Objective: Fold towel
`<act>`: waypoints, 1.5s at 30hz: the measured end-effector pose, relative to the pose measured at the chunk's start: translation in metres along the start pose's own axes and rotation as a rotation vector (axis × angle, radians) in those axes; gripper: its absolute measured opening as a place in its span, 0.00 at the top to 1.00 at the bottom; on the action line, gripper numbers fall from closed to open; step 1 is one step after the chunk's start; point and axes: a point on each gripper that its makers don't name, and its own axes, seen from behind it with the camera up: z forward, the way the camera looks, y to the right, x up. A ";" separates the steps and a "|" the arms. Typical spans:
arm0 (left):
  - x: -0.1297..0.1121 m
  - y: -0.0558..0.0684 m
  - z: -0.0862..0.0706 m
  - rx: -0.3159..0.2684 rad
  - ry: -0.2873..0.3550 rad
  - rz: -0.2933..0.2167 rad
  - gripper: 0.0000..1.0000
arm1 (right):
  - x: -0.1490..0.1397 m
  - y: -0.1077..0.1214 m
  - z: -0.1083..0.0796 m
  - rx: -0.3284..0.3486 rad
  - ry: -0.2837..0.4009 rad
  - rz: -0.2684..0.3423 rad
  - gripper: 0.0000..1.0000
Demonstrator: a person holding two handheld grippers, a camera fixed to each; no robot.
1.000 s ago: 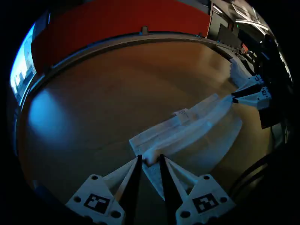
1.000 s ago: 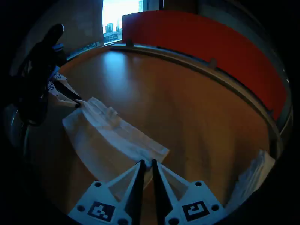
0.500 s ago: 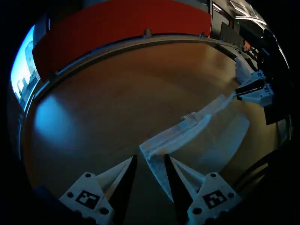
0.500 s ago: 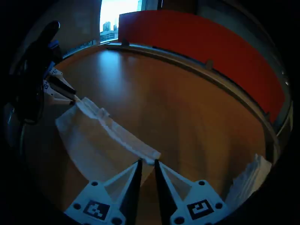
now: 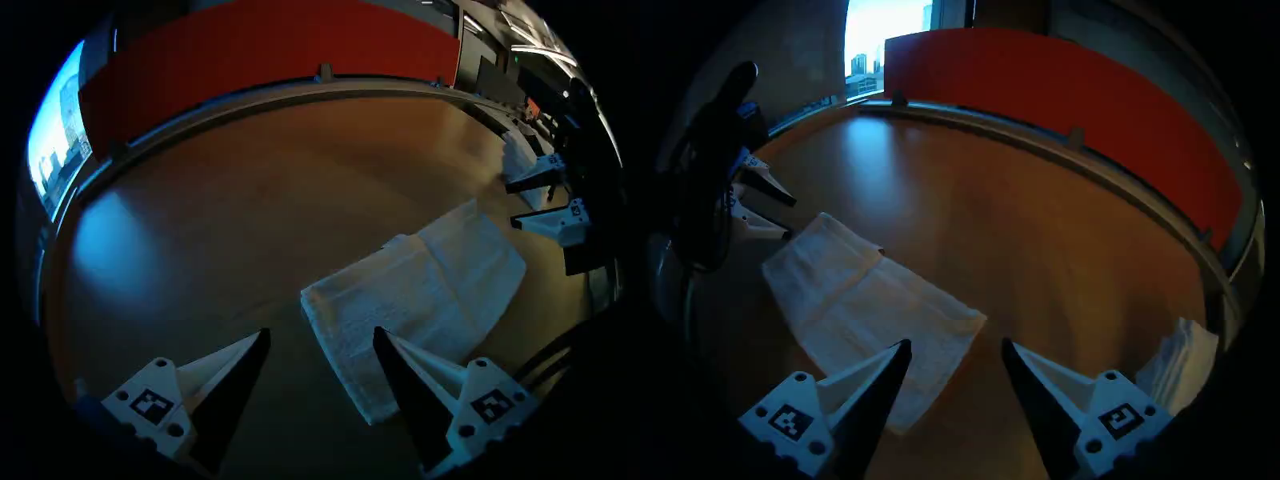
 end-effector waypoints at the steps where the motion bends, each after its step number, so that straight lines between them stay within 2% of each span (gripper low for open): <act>1: -0.001 0.000 -0.001 0.000 0.000 -0.002 0.05 | -0.001 -0.001 -0.001 0.000 0.001 0.000 0.13; 8: -0.009 0.002 -0.014 0.005 0.002 -0.015 0.05 | -0.003 -0.009 -0.012 0.000 0.010 0.003 0.13; 15: -0.021 0.011 -0.028 0.005 0.007 -0.024 0.05 | -0.007 -0.017 -0.026 -0.002 0.020 0.009 0.13; 29: -0.042 0.021 -0.052 0.001 0.015 -0.061 0.05 | -0.031 -0.031 -0.055 -0.009 0.011 0.002 0.13; 36: -0.051 0.022 -0.058 0.013 0.010 -0.056 0.04 | -0.034 -0.030 -0.057 -0.007 0.010 -0.003 0.13; 45: -0.058 0.015 -0.072 0.050 0.025 -0.098 0.05 | -0.032 -0.033 -0.051 0.017 0.009 -0.030 0.13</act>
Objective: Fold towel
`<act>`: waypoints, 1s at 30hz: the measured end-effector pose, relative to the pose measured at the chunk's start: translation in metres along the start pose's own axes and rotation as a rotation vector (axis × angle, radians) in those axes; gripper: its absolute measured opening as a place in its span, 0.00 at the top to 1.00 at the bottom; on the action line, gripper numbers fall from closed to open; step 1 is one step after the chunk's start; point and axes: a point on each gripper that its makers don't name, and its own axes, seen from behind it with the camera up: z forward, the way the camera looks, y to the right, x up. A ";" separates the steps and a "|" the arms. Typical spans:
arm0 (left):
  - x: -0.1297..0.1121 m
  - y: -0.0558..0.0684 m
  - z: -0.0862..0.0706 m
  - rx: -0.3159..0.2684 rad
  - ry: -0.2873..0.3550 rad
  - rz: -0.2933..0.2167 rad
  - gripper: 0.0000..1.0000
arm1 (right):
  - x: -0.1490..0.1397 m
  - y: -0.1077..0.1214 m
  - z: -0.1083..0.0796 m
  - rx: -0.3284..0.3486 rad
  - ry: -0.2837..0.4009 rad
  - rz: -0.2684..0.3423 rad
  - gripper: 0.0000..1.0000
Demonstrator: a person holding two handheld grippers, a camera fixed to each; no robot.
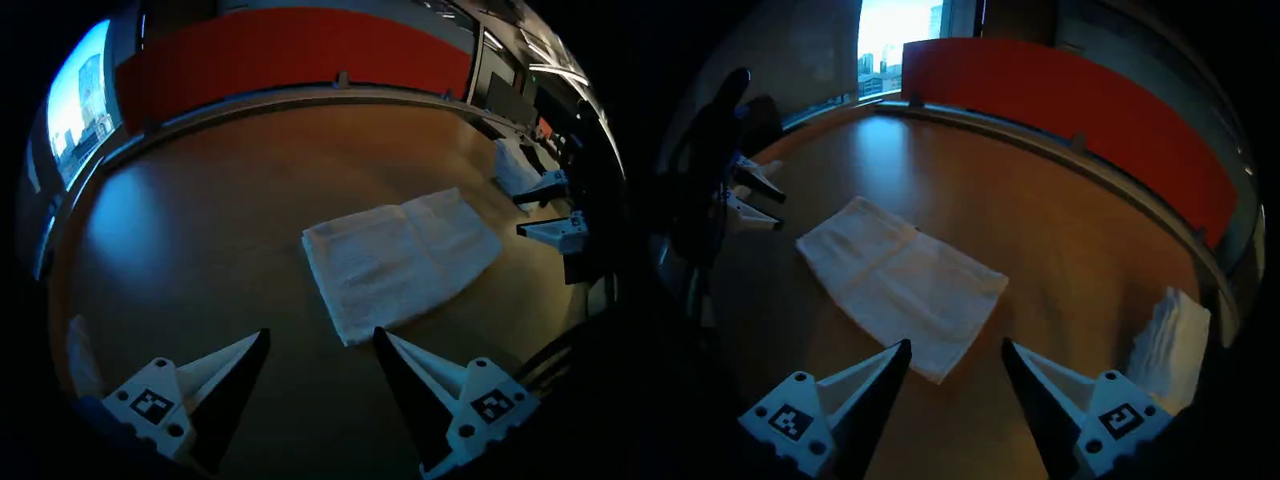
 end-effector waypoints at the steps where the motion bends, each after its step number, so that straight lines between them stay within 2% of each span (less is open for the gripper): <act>1: -0.001 -0.001 -0.002 0.006 0.001 -0.005 0.05 | 0.000 -0.001 0.001 0.004 -0.001 -0.004 0.13; 14: -0.023 -0.011 -0.022 0.051 0.017 -0.077 0.05 | -0.003 -0.005 0.009 0.041 -0.016 -0.047 0.13; 30: -0.050 -0.011 -0.042 0.089 0.013 -0.131 0.04 | -0.026 -0.009 0.021 0.071 -0.064 -0.085 0.13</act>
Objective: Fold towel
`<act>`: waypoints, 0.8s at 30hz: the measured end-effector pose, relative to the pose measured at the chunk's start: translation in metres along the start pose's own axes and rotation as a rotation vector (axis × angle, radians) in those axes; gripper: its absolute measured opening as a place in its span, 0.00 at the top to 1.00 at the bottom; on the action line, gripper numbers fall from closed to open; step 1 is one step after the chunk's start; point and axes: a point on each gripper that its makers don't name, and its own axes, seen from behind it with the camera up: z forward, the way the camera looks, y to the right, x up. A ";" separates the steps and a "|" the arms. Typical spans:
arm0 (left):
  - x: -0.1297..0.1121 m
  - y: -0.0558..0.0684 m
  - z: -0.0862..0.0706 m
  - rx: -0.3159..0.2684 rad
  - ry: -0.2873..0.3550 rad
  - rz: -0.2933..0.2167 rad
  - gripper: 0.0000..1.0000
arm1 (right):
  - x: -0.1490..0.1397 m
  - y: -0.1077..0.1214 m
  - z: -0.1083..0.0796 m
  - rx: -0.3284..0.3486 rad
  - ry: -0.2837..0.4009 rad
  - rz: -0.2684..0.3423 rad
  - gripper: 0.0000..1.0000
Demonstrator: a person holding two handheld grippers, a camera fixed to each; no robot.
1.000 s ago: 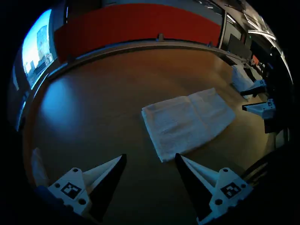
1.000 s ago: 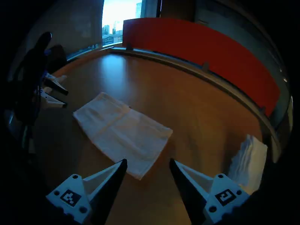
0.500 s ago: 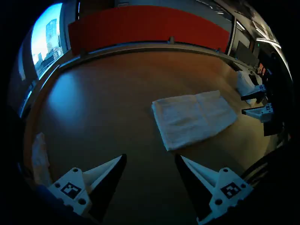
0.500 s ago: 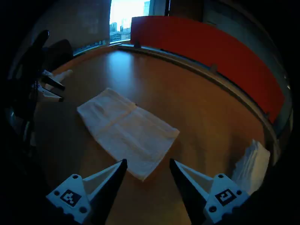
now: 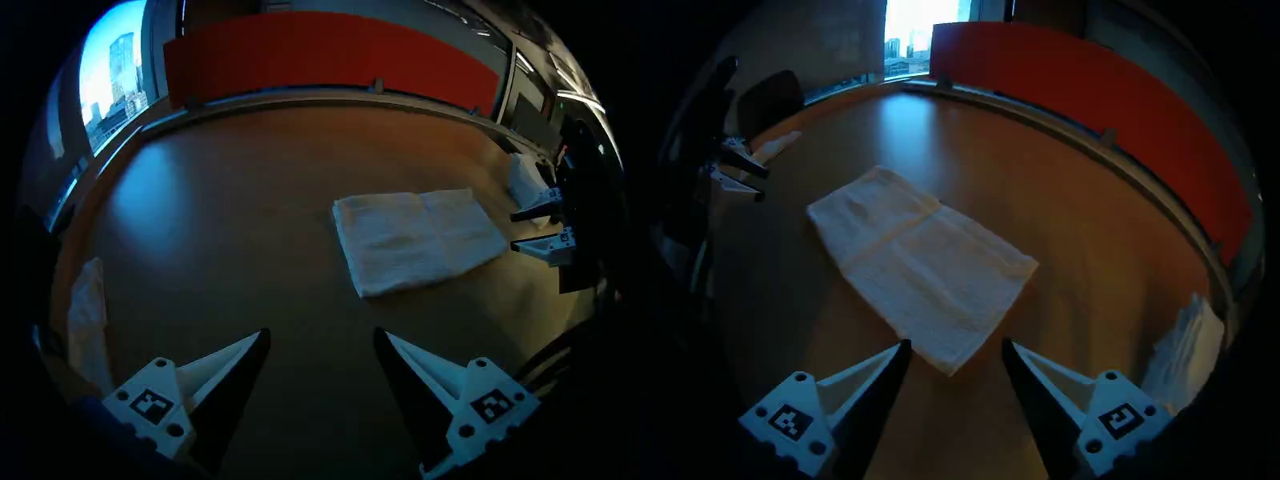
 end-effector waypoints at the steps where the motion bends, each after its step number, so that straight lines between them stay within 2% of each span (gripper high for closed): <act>1: -0.001 0.000 -0.001 0.001 0.000 -0.004 0.05 | -0.002 0.000 0.001 0.002 -0.003 -0.003 0.13; 8: -0.009 -0.003 -0.009 0.015 -0.004 -0.023 0.05 | -0.014 -0.001 0.004 0.018 -0.033 -0.018 0.21; 20: -0.018 -0.007 -0.018 0.033 -0.007 -0.035 0.05 | -0.024 -0.005 0.008 0.063 -0.065 -0.019 0.52; 24: -0.020 -0.008 -0.020 0.034 -0.007 -0.044 0.05 | -0.025 -0.005 0.010 0.069 -0.066 -0.023 0.55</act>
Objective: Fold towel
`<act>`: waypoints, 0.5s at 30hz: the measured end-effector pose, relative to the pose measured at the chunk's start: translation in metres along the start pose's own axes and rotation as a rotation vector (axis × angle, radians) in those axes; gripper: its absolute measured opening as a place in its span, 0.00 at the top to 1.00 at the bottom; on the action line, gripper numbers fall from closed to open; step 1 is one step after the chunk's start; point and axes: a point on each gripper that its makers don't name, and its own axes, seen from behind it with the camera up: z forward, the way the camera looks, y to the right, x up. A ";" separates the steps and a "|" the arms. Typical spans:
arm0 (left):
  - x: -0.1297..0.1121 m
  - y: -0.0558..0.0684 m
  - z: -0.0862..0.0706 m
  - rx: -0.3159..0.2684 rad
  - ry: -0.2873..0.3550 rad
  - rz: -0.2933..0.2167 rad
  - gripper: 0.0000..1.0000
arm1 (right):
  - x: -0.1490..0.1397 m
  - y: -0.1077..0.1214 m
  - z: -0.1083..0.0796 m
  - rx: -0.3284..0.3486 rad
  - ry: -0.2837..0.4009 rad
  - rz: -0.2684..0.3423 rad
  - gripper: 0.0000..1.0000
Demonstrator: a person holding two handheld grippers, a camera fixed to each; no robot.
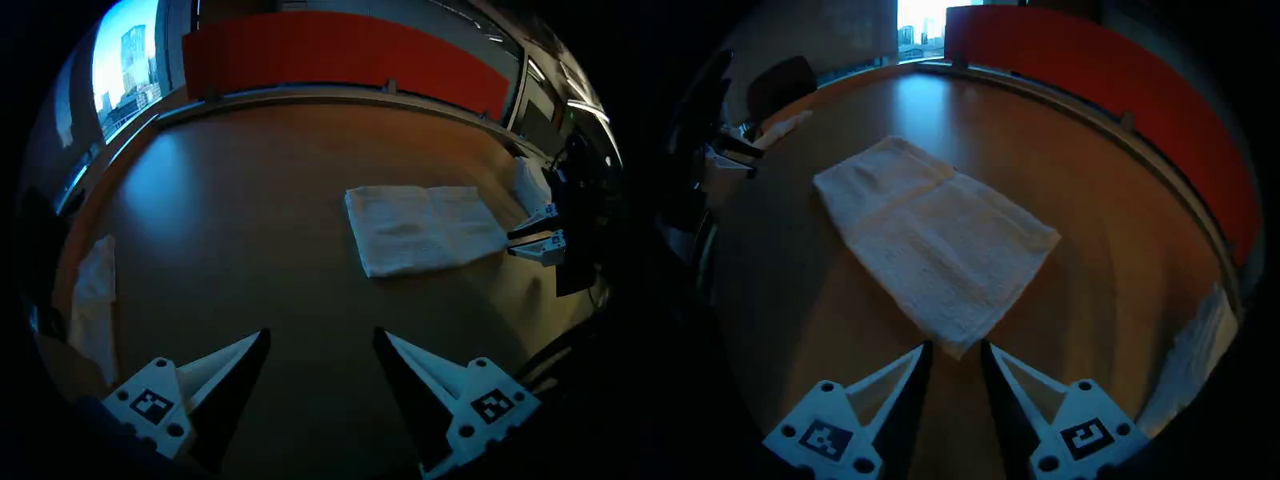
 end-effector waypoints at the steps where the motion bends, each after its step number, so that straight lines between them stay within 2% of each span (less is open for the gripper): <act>1: 0.000 0.000 -0.001 0.001 0.001 0.000 0.05 | 0.000 0.000 0.000 0.002 0.000 0.000 0.56; 4: 0.000 -0.001 -0.002 0.002 0.003 0.001 0.05 | -0.002 0.001 0.001 0.007 -0.003 -0.003 0.62; 8: -0.001 -0.001 -0.004 0.003 0.004 0.003 0.05 | -0.005 0.002 0.002 0.014 -0.011 -0.009 0.64; 15: -0.004 -0.003 -0.005 0.007 0.001 -0.003 0.05 | -0.006 0.001 0.005 0.020 -0.014 -0.023 0.84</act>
